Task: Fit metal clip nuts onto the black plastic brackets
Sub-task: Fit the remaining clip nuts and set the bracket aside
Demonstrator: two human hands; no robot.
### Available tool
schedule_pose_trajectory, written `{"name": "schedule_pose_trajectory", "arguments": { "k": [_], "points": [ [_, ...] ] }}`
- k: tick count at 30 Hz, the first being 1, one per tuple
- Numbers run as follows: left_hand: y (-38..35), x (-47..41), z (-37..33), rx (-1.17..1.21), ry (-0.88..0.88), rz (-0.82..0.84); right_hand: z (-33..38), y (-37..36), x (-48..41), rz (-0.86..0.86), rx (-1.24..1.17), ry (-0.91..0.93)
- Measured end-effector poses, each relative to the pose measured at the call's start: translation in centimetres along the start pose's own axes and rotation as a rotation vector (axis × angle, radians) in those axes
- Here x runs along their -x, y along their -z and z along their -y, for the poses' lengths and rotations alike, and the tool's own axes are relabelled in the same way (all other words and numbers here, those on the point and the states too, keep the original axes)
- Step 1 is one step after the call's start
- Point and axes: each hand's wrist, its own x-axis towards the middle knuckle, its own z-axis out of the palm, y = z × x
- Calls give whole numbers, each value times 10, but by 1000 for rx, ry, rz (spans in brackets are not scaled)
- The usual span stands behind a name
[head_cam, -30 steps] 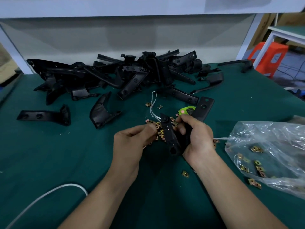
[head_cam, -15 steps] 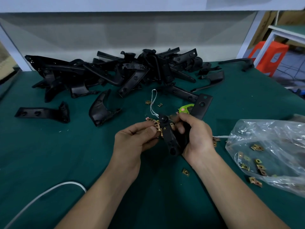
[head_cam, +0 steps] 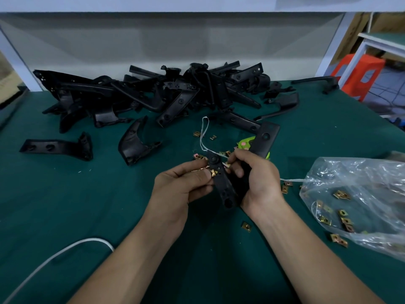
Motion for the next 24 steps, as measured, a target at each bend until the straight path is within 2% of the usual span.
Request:
{"name": "schedule_pose_trajectory", "arguments": {
  "k": [4,12,16,24],
  "points": [
    [-3,0,0,30,11,9,5,1,0,-27,-40,-1],
    [-1,2,-1,1,16,25,3,0,1,-7,67,73],
    [-2,5,2,14,40,37,0,-1,2,-10,110,185],
    [-8,14,9,-44,-50,58,-9,1,1,-17,324,431]
  ]
}}
